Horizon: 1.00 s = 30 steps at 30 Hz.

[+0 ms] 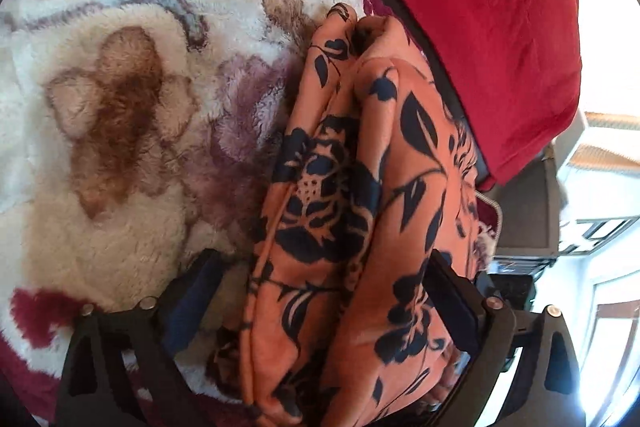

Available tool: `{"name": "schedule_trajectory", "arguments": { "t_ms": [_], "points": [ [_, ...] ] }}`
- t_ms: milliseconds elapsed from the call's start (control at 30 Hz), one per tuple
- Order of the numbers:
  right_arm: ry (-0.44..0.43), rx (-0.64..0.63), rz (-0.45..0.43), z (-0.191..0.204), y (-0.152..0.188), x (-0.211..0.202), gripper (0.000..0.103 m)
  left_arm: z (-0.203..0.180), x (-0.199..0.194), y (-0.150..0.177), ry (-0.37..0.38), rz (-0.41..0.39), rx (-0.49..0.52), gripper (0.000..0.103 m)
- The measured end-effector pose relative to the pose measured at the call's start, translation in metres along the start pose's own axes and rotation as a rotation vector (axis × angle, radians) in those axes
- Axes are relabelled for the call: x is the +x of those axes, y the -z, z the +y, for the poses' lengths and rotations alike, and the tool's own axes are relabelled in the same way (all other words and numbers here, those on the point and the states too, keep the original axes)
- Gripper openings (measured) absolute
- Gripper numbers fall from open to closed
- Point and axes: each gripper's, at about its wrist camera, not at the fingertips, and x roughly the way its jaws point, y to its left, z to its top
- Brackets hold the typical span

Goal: Fold small clothes

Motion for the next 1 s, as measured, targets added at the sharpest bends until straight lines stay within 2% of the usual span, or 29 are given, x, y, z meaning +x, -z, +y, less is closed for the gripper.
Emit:
{"name": "schedule_trajectory", "arguments": {
  "t_ms": [200,267,367,433,467,533,667,833,1000],
  "points": [
    [-0.046,0.002,0.016,-0.001,-0.003,0.008,0.084,-0.001,0.004,-0.015,0.102,0.021,-0.002,0.1],
    [-0.057,0.003,0.017,0.0,-0.004,0.011,0.084,-0.005,0.013,-0.017,0.192,0.062,-0.01,0.1],
    [-0.061,-0.005,0.019,0.004,-0.006,0.017,0.084,-0.007,0.021,-0.023,0.172,0.059,-0.013,0.097],
    [-0.053,-0.015,0.019,0.007,-0.006,0.021,0.083,-0.008,0.024,-0.026,0.161,0.048,-0.021,0.089],
    [-0.046,-0.023,0.019,0.009,-0.006,0.023,0.083,-0.009,0.024,-0.028,0.156,0.042,-0.016,0.089],
    [-0.034,-0.033,0.019,0.012,-0.006,0.026,0.08,-0.011,0.027,-0.028,0.156,0.033,-0.01,0.079],
    [-0.018,-0.035,0.015,0.016,-0.005,0.035,0.071,-0.017,0.024,-0.029,0.16,0.011,0.024,0.07],
    [0.007,-0.057,-0.009,0.024,0.0,0.036,0.061,-0.047,0.031,-0.026,0.141,-0.027,0.09,0.055],
    [0.025,-0.119,-0.052,0.038,0.002,0.024,0.055,-0.071,0.03,-0.024,0.142,-0.062,0.163,0.05]
  ]
}}
